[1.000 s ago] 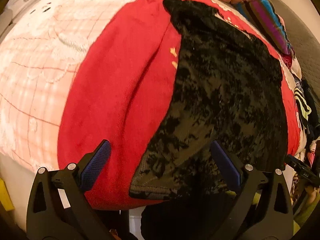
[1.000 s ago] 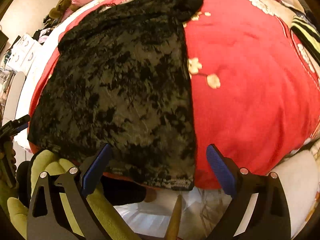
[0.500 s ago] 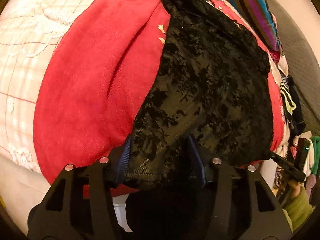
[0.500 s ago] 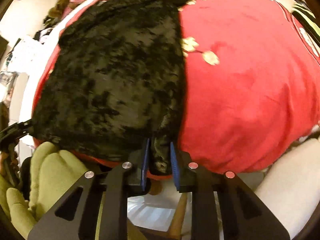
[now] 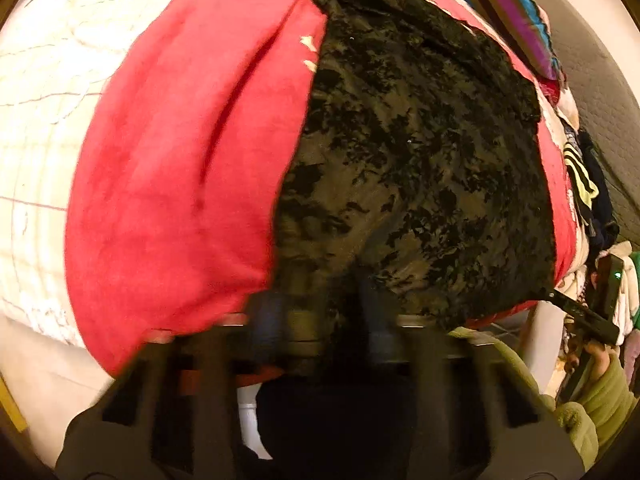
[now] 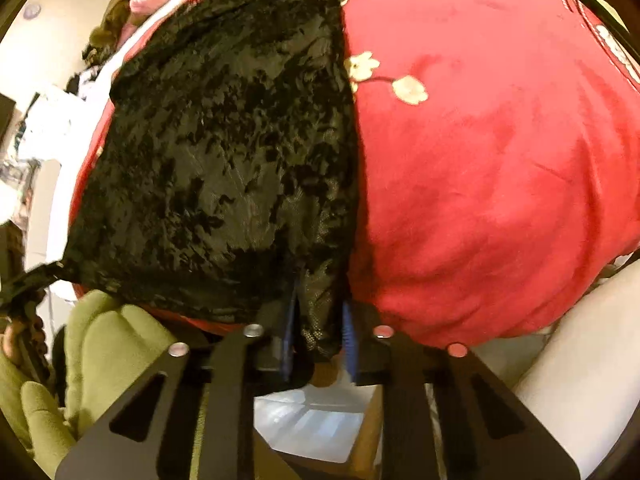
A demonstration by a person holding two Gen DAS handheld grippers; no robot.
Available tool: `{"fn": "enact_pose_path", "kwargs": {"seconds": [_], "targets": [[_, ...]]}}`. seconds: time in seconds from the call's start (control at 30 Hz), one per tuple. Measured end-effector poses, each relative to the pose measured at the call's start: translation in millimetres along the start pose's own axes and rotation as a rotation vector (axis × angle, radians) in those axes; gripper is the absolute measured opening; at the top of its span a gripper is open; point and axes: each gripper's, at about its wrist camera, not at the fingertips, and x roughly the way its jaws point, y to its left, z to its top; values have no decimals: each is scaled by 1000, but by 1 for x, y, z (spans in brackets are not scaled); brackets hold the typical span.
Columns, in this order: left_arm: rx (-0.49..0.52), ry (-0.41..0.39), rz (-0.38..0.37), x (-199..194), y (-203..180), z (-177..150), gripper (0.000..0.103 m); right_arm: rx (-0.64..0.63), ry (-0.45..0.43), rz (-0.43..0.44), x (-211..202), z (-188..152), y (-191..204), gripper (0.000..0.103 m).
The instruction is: Fold small clothes
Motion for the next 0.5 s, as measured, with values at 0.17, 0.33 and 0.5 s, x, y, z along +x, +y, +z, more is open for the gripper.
{"fn": "enact_pose_path", "kwargs": {"seconds": [0.17,0.33,0.5], "targets": [[-14,-5,-28,-7,2,1,16,-3,-29,20,-9,3,0,15],[9,12,-36,0,-5,0,33,-3,2,11,3,7,-1,18],[-11,-21,-36,-9,-8,1,5,-9,3,45,-2,7,0,9]]}}
